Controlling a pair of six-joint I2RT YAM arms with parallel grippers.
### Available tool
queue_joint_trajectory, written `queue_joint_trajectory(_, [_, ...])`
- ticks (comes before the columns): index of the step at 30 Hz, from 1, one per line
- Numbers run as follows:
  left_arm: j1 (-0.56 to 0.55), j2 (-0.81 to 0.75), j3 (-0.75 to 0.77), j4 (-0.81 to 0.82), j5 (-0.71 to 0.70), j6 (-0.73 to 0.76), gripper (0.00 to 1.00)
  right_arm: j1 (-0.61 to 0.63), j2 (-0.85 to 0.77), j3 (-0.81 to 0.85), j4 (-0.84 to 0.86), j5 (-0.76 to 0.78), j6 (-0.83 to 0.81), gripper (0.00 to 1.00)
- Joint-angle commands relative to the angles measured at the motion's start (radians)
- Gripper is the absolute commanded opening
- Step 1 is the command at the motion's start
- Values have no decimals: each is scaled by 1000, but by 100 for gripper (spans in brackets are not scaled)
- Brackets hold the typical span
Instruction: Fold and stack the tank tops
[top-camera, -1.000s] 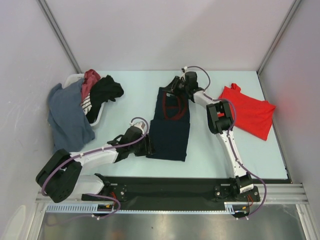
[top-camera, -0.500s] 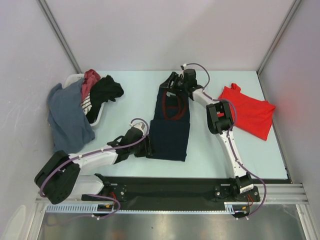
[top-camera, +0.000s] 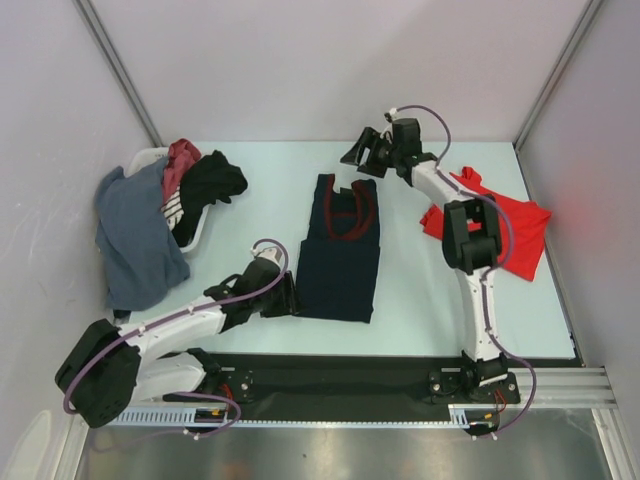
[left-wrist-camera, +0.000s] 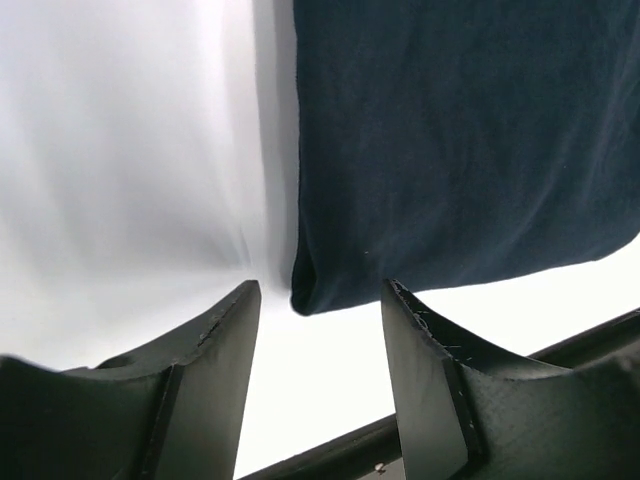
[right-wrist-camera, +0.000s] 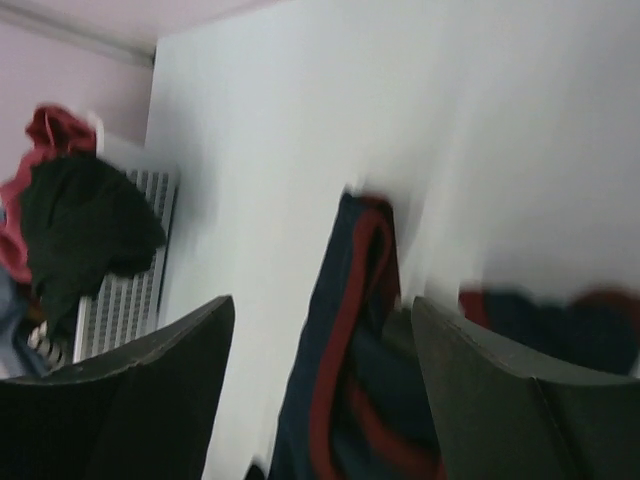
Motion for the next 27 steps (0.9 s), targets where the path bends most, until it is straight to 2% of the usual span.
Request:
queue_joint_trajectory(1, [-5,-37,13,-20,-34,20,57,7,-242,-237,-16,5,-81,76])
queue_joint_trajectory(5, [-4,-51,10,-17,-25,23,58,4,-471,-587,47,61,-107,72])
queue_joint_trajectory(8, [-4,-71,-2,-25,-28,28,57,9,-649,-812,-19,135,-128,72])
queue_joint_trajectory(9, [-4,-74,-7,-25,-32,28,58,12,-649,-813,-19,135,-135,73])
queue_joint_trajectory(13, [-4,-82,-25,-8,-28,28,58,81,-837,-1001,-113,262,-156,74])
queue_joint_trajectory(18, [-4,-59,-25,4,-12,34,55,142,-1060,-1330,-94,257,-107,71])
queue_joint_trajectory(22, [-2,-49,-30,10,-16,40,55,217,-1235,-1483,-78,212,-50,71])
queue_joint_trajectory(27, [-2,-13,-49,55,13,37,54,288,-1292,-1557,-61,149,-15,72])
